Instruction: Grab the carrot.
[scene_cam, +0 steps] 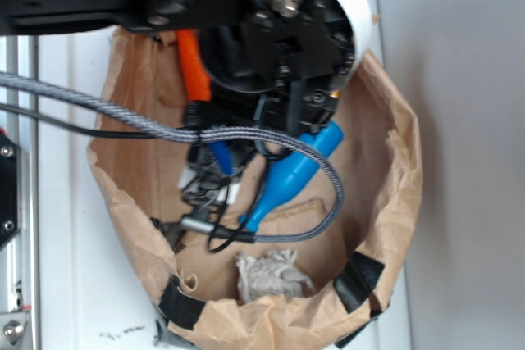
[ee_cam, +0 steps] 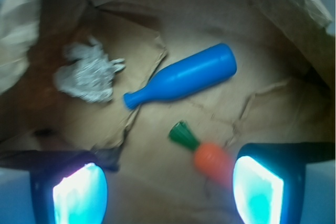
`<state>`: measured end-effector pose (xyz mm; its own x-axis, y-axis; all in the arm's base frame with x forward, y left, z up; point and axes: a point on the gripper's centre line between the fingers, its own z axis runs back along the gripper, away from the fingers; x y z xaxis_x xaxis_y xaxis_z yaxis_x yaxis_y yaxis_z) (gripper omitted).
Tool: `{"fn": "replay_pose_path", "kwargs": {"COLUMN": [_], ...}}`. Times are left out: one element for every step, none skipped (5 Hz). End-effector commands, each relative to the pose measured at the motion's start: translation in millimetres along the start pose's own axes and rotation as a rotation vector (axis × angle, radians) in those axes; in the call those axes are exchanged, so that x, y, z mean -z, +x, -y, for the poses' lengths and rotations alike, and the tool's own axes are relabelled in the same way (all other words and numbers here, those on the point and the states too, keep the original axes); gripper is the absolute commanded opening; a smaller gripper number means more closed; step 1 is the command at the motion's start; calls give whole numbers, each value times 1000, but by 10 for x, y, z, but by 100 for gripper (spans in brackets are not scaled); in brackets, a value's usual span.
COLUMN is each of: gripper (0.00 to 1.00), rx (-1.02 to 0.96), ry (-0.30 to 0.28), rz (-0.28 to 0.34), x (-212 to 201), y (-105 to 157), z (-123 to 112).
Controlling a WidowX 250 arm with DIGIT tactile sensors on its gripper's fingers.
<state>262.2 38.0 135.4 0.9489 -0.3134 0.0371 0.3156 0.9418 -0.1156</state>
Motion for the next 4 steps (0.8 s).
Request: {"fn": "replay_pose_path", "kwargs": {"gripper": [100,100,100,100], "rx": [82,164,209,221], "ry": [58,47,70,87], "rz": [51,45,68,69], "x": [337,516,603,732], "y": [62,-84,-278,-375], "z": [-276,-259,-204,-204]}}
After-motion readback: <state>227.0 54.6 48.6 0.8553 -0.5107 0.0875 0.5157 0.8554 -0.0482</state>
